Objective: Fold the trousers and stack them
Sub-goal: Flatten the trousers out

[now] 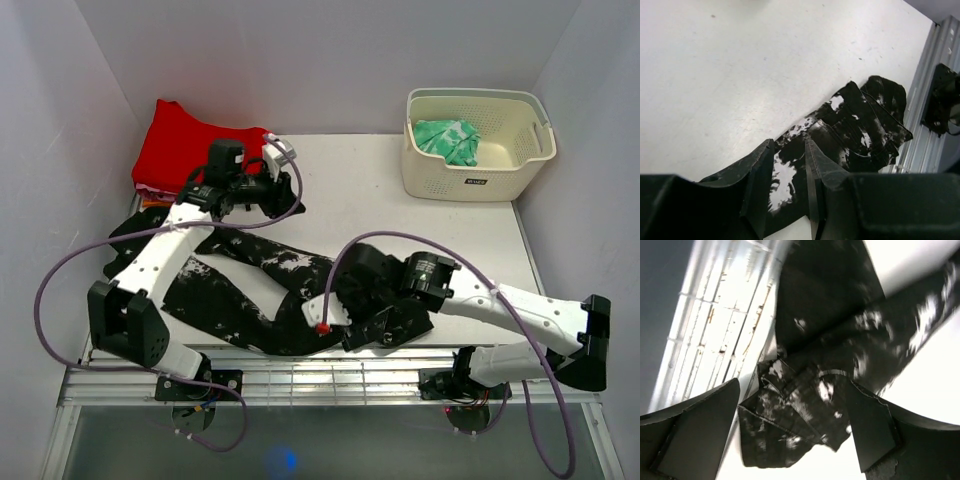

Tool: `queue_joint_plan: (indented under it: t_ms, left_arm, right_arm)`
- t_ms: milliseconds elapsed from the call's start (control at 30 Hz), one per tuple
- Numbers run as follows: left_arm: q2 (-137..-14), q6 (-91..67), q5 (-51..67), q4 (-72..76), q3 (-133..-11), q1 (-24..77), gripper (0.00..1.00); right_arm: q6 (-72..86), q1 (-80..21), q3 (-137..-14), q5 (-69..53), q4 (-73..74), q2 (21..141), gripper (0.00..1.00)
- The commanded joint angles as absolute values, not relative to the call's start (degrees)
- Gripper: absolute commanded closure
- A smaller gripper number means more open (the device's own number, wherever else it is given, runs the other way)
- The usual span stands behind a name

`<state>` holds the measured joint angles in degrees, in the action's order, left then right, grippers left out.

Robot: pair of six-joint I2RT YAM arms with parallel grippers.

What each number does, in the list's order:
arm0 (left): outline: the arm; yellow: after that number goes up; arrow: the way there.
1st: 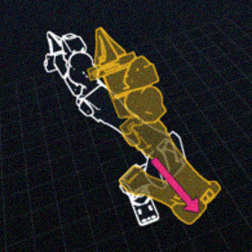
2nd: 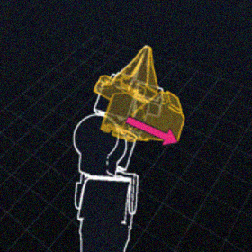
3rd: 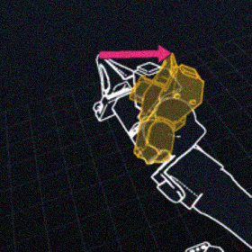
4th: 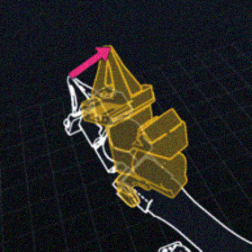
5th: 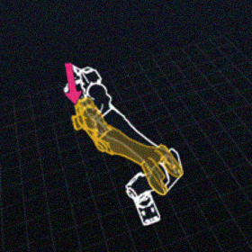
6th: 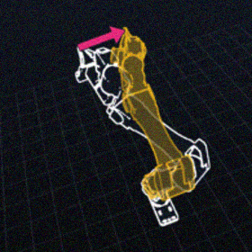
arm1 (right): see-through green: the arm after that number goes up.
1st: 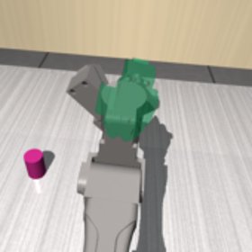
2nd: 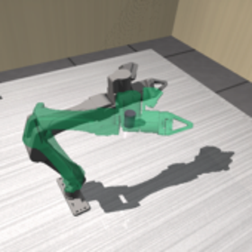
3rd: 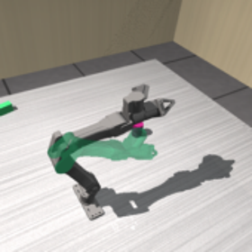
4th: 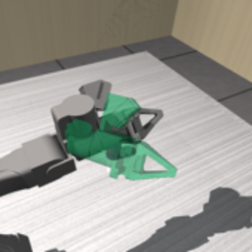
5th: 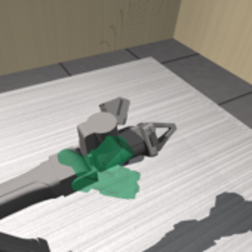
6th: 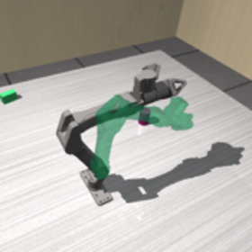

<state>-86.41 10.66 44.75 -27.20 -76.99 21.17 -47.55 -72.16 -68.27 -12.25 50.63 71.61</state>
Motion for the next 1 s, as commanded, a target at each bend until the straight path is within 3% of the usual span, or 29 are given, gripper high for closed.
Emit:
queue_joint_plan:
  t_ms: [0, 233, 400, 867, 967]
  left_arm:
    - [-80.96, 8.18, 40.96, -26.72, -73.23, 17.85, 0.58]
    - [-74.10, 4.13, 39.11, -26.10, -66.90, 10.99, 0.57]
    - [-73.21, 4.91, 37.89, -31.28, -64.78, 8.09, 0.54]
    - [-70.14, 8.17, 38.67, -33.57, -63.28, 7.30, 0.54]
    - [-69.87, 9.22, 39.28, -33.92, -62.76, 7.38, 0.56]
  right_arm:
    - [-40.01, -62.44, -67.68, -17.66, 50.02, 68.30, 0.09]
    - [-27.61, -25.74, -64.43, -33.19, 48.25, 69.69, 0.06]
    - [-20.58, -10.22, -62.41, -42.33, 48.16, 79.52, 0.04]
    - [-3.61, -8.97, -53.44, -43.68, 32.62, 89.64, 0.05]
    - [-3.08, -9.05, -53.26, -45.70, 31.91, 92.45, 0.01]
